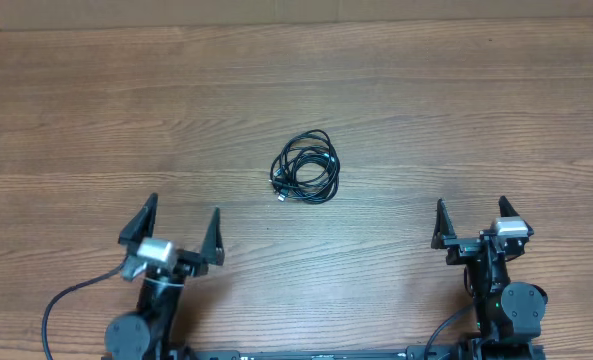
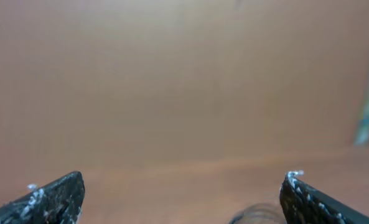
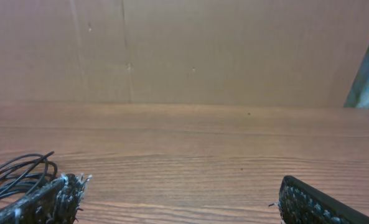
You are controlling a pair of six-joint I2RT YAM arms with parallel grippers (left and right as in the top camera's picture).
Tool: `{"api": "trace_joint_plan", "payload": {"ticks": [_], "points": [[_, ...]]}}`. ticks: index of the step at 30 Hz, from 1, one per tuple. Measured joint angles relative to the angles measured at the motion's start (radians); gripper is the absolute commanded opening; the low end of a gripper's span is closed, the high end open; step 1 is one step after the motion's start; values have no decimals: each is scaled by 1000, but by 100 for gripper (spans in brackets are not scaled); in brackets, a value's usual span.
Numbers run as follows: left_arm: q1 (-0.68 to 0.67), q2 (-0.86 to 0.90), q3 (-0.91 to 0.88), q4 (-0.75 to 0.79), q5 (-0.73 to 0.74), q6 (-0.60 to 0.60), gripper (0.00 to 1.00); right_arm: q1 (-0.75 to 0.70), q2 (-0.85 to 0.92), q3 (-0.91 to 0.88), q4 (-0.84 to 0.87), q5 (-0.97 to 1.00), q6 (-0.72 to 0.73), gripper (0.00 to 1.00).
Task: Untangle cables
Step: 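Move the left gripper forward over the black cable coil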
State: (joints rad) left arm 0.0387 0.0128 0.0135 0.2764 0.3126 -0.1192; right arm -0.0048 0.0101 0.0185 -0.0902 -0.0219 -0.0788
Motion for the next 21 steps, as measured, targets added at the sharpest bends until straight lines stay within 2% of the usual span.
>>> {"api": "trace_joint_plan", "payload": {"ticks": [3,6,8,12,16,18,21], "points": [[0,1,29,6,18,-28,100,0,0,0,0,0,0,100],[0,36,119,-60,26,-40,100,0,0,0,1,1,0,100],[0,94,229,-172,31,-45,100,0,0,0,1,0,0,100],[0,297,531,-492,43,-48,100,0,0,0,1,0,0,100],[0,527,818,-723,125,-43,100,0,0,0,0,0,0,100],[0,626,924,-753,199,-43,100,0,0,0,0,0,0,100],[0,726,1005,-707,312,-62,100,0,0,0,0,0,0,100]]}}
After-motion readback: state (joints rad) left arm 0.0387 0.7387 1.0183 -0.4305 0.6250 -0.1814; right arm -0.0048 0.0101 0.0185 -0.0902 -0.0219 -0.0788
